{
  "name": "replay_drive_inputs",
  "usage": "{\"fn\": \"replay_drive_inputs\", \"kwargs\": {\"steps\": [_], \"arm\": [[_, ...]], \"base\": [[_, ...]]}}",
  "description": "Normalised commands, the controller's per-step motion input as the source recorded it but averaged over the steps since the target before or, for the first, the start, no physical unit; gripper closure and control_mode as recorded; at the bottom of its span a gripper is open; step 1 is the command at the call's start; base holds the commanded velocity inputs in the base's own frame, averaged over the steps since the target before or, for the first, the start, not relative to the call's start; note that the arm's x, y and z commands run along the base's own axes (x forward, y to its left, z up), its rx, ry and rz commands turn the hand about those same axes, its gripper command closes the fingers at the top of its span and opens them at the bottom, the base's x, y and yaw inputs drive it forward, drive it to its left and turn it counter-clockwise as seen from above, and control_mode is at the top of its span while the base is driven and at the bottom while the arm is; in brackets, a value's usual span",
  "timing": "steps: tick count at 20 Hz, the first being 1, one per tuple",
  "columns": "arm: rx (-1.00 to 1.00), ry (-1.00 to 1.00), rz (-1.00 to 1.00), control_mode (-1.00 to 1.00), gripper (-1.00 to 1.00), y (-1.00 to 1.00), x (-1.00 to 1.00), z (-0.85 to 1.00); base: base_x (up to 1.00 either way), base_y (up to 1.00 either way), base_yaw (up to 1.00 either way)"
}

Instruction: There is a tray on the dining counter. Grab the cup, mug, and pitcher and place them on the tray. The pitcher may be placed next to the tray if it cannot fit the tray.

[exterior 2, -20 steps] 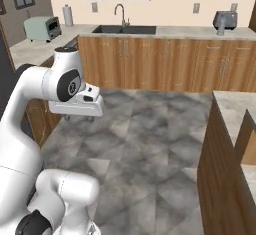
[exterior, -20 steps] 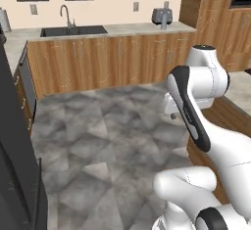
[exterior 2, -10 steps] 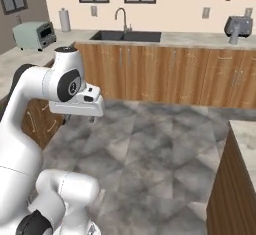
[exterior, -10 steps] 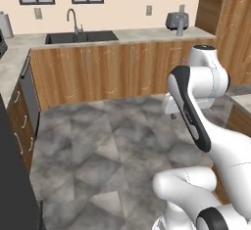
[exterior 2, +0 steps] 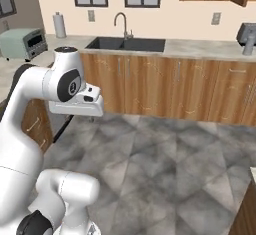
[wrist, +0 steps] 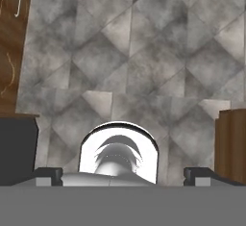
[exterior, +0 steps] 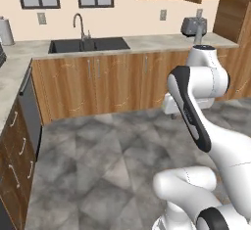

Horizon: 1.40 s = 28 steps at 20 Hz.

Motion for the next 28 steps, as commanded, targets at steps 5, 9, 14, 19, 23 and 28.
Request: {"fn": "replay_drive_inputs", "kwargs": {"steps": [5,9,14,19,23,28], "arm": [[0.00,0.00,0.00,1.00,-1.00,0.00,0.00,0.00],[0.00,0.00,0.00,1.00,-1.00,0.00,0.00,0.00],[0.00,0.00,0.00,1.00,-1.00,0.00,0.00,0.00],[0.00,0.00,0.00,1.00,-1.00,0.00,0.00,0.00],[0.00,0.00,0.00,1.00,-1.00,0.00,0.00,0.00],[0.00,0.00,0.00,1.00,-1.00,0.00,0.00,0.00]], "base": [[1.00,0.10,0.00],[1.00,0.03,0.00],[1.00,0.02,0.00],[1.00,0.00,0.00],[1.00,0.00,0.00],[0.98,-0.03,0.00]]}}
